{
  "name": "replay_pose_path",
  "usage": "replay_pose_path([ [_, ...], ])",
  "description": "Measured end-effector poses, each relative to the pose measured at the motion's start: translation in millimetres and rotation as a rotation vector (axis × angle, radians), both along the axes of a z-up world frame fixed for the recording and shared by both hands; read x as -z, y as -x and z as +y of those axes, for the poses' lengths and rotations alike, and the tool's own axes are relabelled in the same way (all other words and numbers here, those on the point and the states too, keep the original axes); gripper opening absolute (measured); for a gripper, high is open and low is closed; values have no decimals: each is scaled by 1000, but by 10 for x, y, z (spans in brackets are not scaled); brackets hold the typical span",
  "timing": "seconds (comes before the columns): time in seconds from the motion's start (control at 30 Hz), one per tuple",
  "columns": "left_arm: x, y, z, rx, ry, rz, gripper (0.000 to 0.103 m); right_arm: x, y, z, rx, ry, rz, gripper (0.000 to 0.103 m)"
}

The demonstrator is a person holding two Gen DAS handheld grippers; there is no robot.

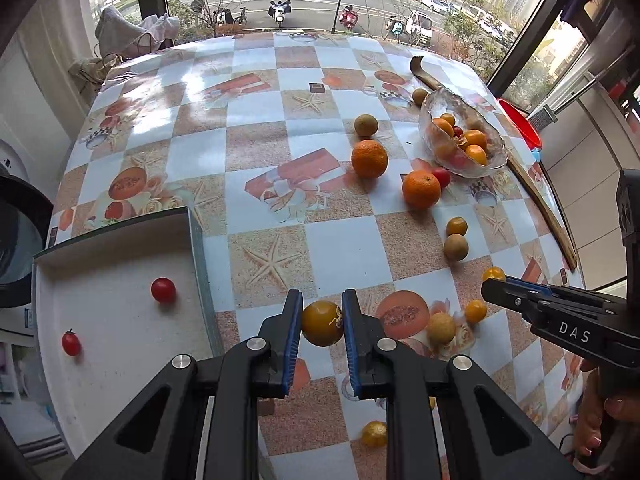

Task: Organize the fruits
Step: 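Close the left gripper on a yellow tomato while the right gripper grasps another, then carry both yellow tomatoes into the white tray and open both grippers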

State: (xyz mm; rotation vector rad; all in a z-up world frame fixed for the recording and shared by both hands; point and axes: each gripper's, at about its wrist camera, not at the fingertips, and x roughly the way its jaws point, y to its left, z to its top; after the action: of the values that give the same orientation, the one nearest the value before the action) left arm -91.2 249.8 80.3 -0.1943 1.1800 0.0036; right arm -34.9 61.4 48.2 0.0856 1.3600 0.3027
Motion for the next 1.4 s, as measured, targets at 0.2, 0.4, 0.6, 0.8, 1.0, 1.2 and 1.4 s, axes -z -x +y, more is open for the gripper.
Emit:
replay_pose_path([
  [0.2, -19, 160, 296, -60, -11, -5, 21, -43, 21, 336, -58, -8, -4, 21],
  [0.4, -8, 372, 645, -134, -20, -2, 21, -61, 77, 724, -127, -11, -5, 21],
  [0.6, 56, 616, 1034, -222, -24, 15, 22, -73, 155, 1199, -215, -22, -6, 21],
  [0.8, 146, 830, 1354, -298, -29, 32, 22, -91, 261, 1690, -299, -44, -5, 21],
  [1.0, 272, 999, 1607, -350, -45, 59, 22, -50, 371, 2127, -378, -60, 9, 21],
  [1.2, 417, 1062, 1747, -380, -46, 95, 22, 109, 467, 2455, -444, -51, 45, 21],
  [1.4, 517, 1065, 1730, -373, -53, 116, 22, 296, 494, 2573, -468, -7, 66, 21],
])
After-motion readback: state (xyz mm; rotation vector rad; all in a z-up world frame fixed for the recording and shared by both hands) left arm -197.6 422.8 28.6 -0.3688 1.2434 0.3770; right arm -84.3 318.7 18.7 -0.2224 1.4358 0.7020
